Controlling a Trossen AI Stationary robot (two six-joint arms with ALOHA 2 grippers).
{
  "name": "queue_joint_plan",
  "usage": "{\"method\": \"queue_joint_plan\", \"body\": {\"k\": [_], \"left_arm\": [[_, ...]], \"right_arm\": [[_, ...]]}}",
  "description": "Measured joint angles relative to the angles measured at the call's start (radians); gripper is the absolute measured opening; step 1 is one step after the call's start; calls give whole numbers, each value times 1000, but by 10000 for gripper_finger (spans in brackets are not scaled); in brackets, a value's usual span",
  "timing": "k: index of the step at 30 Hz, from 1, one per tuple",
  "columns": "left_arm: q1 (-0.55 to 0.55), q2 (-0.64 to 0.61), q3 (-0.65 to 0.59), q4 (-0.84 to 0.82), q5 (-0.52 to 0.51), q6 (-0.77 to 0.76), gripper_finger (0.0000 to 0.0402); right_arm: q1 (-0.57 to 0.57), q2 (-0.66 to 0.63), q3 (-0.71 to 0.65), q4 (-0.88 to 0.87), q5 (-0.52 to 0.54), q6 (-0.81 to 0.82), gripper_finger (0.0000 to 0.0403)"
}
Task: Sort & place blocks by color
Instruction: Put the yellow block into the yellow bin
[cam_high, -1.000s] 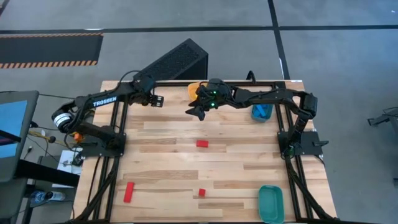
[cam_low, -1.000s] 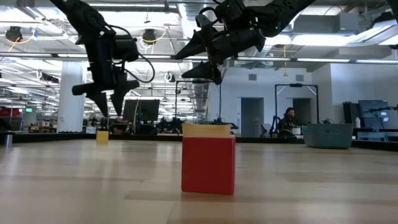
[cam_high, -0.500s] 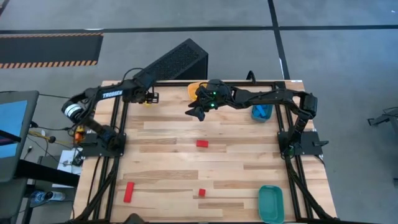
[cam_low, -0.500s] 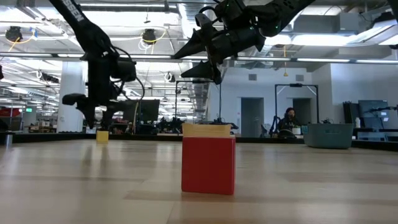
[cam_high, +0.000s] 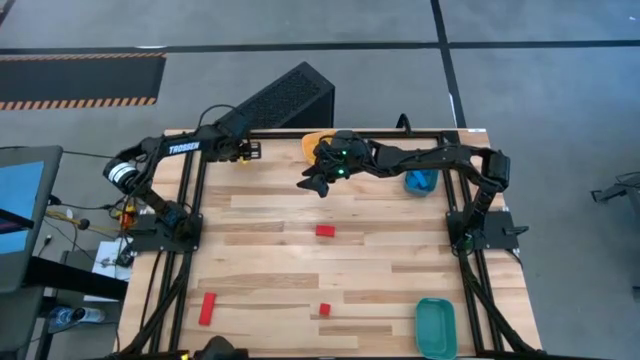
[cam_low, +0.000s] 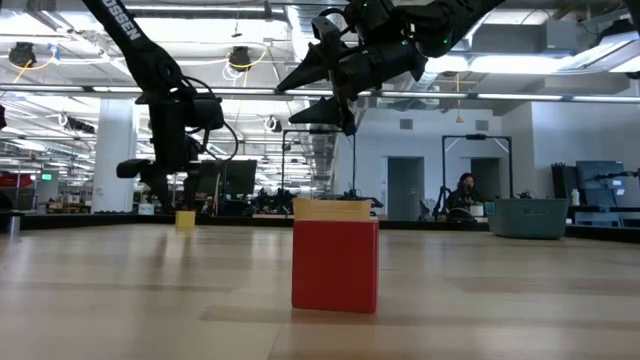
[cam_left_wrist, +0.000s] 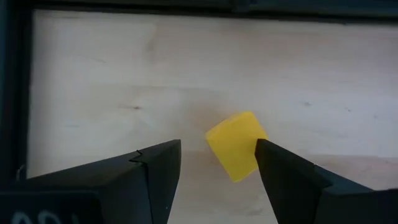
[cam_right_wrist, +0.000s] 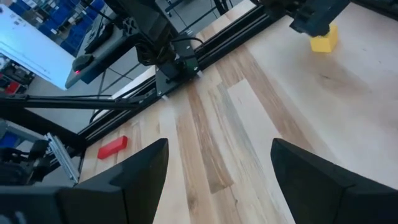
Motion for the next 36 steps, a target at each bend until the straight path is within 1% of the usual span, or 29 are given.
{"method": "queue_joint_plan", "body": {"k": [5, 9, 13, 15, 18, 20, 23, 29, 32, 34, 36], "left_arm": [[5, -1, 22, 24, -2, 97, 194], [25, 2, 21, 49, 41, 182, 195], [42, 2, 21, 59, 45, 253, 195], [52, 8, 21, 75, 78, 308, 195], [62, 28, 22, 75, 155, 385, 195], [61, 48, 22, 78, 173, 427, 195], [62, 74, 22, 63, 164, 441, 195], [61, 106, 24, 57, 227, 441, 194], [55, 114, 24, 53, 237, 441, 177], [46, 114, 25, 58, 250, 443, 150], [26, 114, 25, 81, 305, 444, 117]], "right_arm": [[3, 0, 0, -3, 1, 0, 301], [3, 0, 0, -7, 1, 0, 301], [-4, 0, 0, -7, 2, 0, 301], [-9, 0, 0, -7, 1, 0, 301], [-13, 0, 0, -7, 1, -1, 301], [-15, 0, 0, -7, 1, 0, 301], [-16, 0, 0, -8, 1, 0, 301], [-15, 0, 0, -12, 1, 0, 301], [-15, 0, 0, -13, 1, 0, 301], [-15, 0, 0, -17, 1, -1, 301], [-15, 0, 1, -31, 1, -4, 301]]}}
